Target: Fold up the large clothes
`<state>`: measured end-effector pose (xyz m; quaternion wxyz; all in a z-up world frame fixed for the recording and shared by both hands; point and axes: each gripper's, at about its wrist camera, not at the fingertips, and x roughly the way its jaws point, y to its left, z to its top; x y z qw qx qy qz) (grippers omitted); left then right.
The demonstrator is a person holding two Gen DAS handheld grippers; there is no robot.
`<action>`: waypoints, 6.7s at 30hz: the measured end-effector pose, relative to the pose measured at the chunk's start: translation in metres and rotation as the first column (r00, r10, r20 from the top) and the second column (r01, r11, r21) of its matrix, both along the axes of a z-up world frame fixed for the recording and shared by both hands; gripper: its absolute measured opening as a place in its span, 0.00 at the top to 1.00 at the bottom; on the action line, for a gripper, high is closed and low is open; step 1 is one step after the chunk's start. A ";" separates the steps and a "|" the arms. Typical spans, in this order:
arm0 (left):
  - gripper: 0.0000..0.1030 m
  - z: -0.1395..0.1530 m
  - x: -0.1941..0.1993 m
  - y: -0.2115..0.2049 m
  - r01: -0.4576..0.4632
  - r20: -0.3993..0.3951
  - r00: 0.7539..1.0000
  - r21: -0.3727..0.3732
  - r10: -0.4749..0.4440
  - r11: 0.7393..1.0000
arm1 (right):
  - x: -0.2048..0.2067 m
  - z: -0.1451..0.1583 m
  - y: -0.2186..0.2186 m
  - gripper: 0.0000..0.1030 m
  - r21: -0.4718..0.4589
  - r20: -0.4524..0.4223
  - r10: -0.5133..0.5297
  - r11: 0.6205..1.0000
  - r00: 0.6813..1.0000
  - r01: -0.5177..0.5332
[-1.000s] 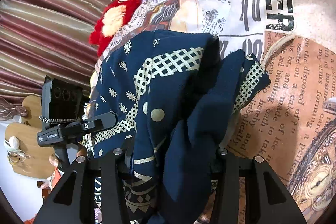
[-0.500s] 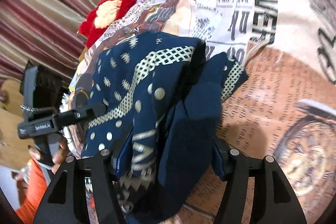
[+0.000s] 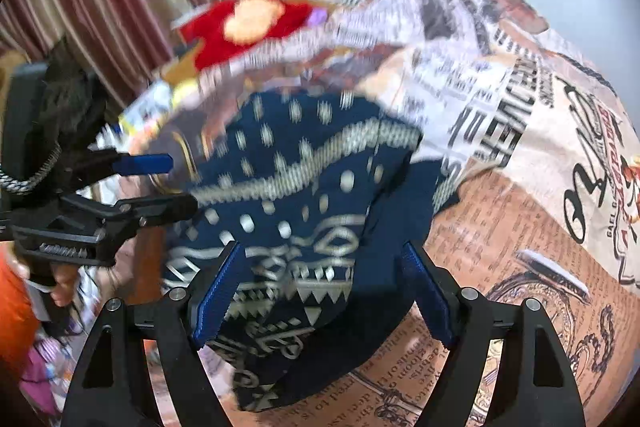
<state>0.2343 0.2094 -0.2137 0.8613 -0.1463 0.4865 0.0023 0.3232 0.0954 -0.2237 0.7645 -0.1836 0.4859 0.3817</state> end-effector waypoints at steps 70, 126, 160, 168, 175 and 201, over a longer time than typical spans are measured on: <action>0.20 -0.004 0.032 -0.019 0.060 -0.004 0.998 0.132 -0.060 0.989 | 0.043 -0.017 -0.035 0.13 0.057 -0.007 -0.089 0.994 0.996 0.089; 0.07 0.262 -0.247 -0.125 -0.344 0.775 0.630 0.228 0.044 0.911 | -0.261 0.245 -0.170 0.06 0.644 0.510 -0.415 0.765 0.753 -0.014; 0.01 0.240 -0.244 -0.129 -0.316 0.733 0.678 0.222 0.056 0.922 | -0.269 0.228 -0.174 0.00 0.606 0.496 -0.443 0.793 0.747 0.068; 0.01 0.238 -0.244 -0.127 -0.319 0.729 0.682 0.219 0.063 0.922 | -0.267 0.227 -0.174 0.00 0.605 0.495 -0.445 0.793 0.746 0.071; 0.01 0.237 -0.243 -0.126 -0.320 0.725 0.686 0.216 0.068 0.923 | -0.266 0.226 -0.175 0.00 0.607 0.496 -0.449 0.791 0.743 0.073; 0.01 0.233 -0.239 -0.121 -0.260 0.703 0.709 0.193 0.051 0.946 | -0.270 0.229 -0.173 0.00 0.603 0.511 -0.467 0.793 0.722 0.086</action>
